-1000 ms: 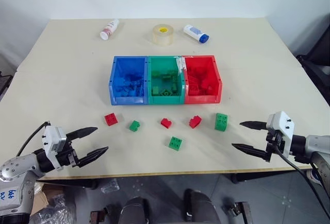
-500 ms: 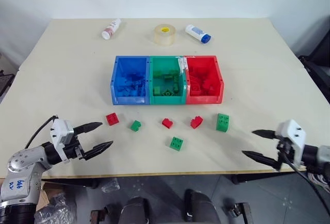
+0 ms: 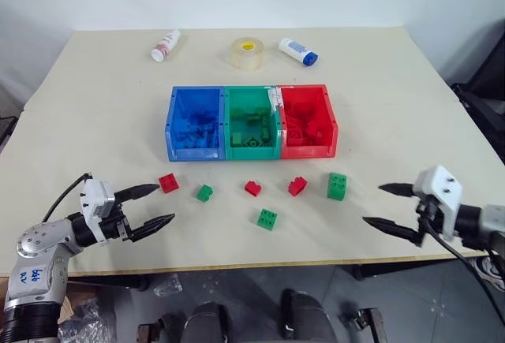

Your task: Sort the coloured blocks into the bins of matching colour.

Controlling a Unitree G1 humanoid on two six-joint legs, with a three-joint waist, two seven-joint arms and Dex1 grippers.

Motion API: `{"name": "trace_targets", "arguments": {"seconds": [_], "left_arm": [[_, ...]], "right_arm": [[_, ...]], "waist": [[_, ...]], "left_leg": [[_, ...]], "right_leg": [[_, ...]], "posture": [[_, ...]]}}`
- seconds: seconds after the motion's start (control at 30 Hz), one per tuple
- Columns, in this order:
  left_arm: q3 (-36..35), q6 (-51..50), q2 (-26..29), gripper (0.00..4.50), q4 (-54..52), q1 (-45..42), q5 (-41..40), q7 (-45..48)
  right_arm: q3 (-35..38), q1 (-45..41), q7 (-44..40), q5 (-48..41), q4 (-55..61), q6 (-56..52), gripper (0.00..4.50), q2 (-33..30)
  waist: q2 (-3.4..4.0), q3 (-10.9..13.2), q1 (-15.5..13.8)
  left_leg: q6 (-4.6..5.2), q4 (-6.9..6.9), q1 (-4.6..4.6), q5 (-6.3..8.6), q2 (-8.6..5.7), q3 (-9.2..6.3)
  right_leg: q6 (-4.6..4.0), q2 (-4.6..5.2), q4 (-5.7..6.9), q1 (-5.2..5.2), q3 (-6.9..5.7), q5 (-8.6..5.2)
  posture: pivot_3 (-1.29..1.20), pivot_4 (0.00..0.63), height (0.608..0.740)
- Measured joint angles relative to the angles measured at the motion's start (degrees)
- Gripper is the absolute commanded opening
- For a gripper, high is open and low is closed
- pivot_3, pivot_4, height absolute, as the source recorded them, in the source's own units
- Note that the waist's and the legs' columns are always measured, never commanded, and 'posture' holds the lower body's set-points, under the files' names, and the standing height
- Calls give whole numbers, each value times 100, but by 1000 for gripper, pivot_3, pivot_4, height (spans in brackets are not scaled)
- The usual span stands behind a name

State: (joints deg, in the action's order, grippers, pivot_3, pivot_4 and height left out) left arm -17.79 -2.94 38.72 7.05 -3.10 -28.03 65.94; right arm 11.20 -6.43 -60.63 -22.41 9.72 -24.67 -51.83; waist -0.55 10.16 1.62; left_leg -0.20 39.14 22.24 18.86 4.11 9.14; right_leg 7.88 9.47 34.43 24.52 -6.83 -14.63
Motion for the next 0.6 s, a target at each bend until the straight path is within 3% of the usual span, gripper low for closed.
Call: {"name": "trace_targets", "arguments": {"seconds": [0.27, 0.47, 0.57, 0.6], "left_arm": [[-32, -34, -90, 4444, -572, 436, -72, -201], [-41, -120, -131, 4444, -894, 667, -112, -388], [-47, -135, -165, 4500, -971, 754, -119, -472], [-47, -140, -177, 4500, -1010, 779, -119, -492]], "right_arm": [[-1262, -1727, -360, 778, -2053, 924, 4500, 536], [-1648, -2277, -682, 1137, -2917, 1394, 4500, 669], [-1707, -2438, -772, 1221, -3160, 1617, 3949, 782], [-1709, -2442, -804, 1220, -3185, 1671, 3572, 815]], "waist": [[1, 0, 6], [1, 0, 8], [0, 0, 14], [0, -1, 16]], "left_leg": [[0, 3, 3, 0, 0, 5], [0, 3, 0, 0, 0, 8], [-1, 4, -4, -1, 2, 9], [-2, 4, -5, -1, 2, 8]], "right_leg": [[1, 0, 1, 2, -1, 1], [1, 0, 2, 0, 0, 1], [1, 0, 5, -3, 0, 1], [1, 0, 5, -2, 0, 1]], "posture": [[0, 150, 740], [0, 150, 740], [0, 150, 740], [0, 150, 740]]}}
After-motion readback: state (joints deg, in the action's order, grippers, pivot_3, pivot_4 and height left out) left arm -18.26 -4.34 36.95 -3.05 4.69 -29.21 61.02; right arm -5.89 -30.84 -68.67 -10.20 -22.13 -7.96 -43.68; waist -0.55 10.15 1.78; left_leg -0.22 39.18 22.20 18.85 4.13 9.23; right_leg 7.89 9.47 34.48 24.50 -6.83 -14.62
